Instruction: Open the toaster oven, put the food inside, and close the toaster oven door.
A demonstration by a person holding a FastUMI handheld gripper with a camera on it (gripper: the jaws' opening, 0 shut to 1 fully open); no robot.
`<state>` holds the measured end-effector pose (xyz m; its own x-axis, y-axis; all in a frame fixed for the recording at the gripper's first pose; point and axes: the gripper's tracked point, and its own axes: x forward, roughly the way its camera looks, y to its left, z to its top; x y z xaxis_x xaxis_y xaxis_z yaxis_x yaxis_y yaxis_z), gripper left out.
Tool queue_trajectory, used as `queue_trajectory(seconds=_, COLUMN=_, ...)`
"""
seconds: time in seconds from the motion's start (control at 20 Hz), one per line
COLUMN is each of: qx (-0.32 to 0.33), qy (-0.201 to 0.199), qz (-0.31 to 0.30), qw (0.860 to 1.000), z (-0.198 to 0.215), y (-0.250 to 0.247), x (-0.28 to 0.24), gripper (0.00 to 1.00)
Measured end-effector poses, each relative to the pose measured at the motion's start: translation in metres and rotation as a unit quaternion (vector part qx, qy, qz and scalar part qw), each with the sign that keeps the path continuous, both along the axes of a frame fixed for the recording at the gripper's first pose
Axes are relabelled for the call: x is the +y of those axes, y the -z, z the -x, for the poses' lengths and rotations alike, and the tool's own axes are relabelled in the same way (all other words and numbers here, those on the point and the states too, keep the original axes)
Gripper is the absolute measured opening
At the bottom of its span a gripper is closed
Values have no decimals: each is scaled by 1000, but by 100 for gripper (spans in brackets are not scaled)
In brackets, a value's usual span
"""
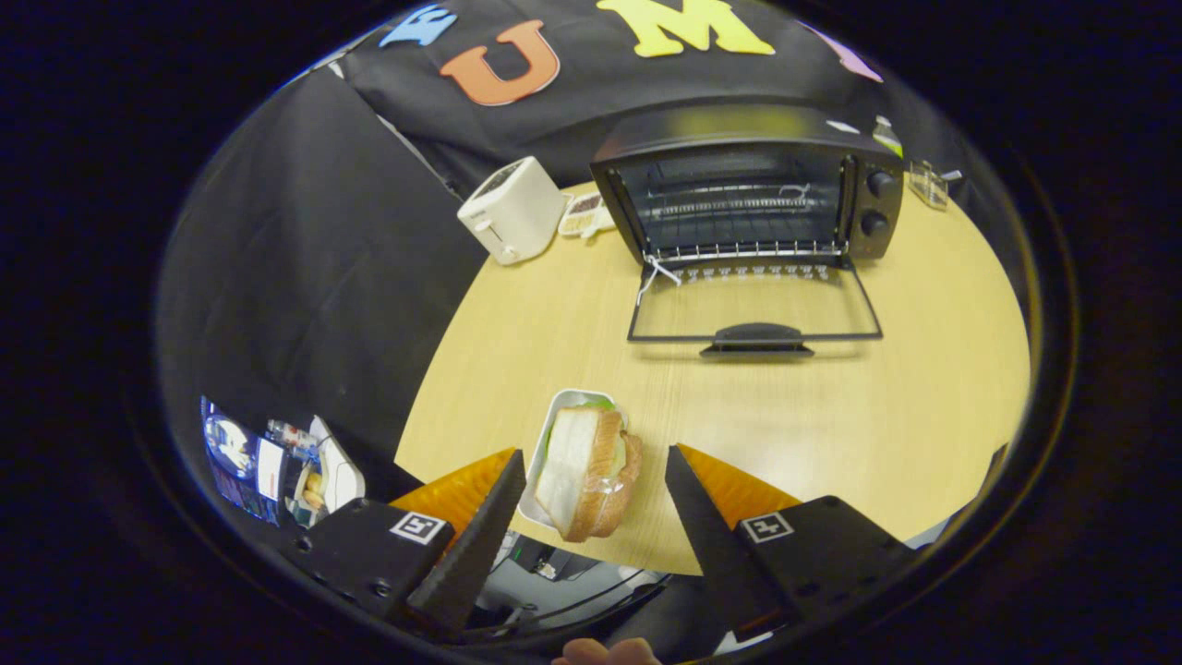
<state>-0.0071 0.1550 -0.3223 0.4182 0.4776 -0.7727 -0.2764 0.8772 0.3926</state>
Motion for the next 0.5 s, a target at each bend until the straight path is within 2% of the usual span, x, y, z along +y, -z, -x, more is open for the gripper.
queue_trajectory(seconds=0.2, qx=70, qy=6, qz=-18, qw=997, z=-4, y=34, x=15, gripper=100)
queue_trajectory(seconds=0.35, qx=110, qy=14, qz=-49, qw=993, z=-5, y=40, x=23, gripper=99)
queue_trajectory(seconds=0.45, qx=140, qy=18, qz=-68, qw=988, z=-2, y=42, x=29, gripper=93)
queue_trajectory(seconds=0.5, qx=152, qy=21, qz=-73, qw=985, z=-1, y=43, x=30, gripper=82)
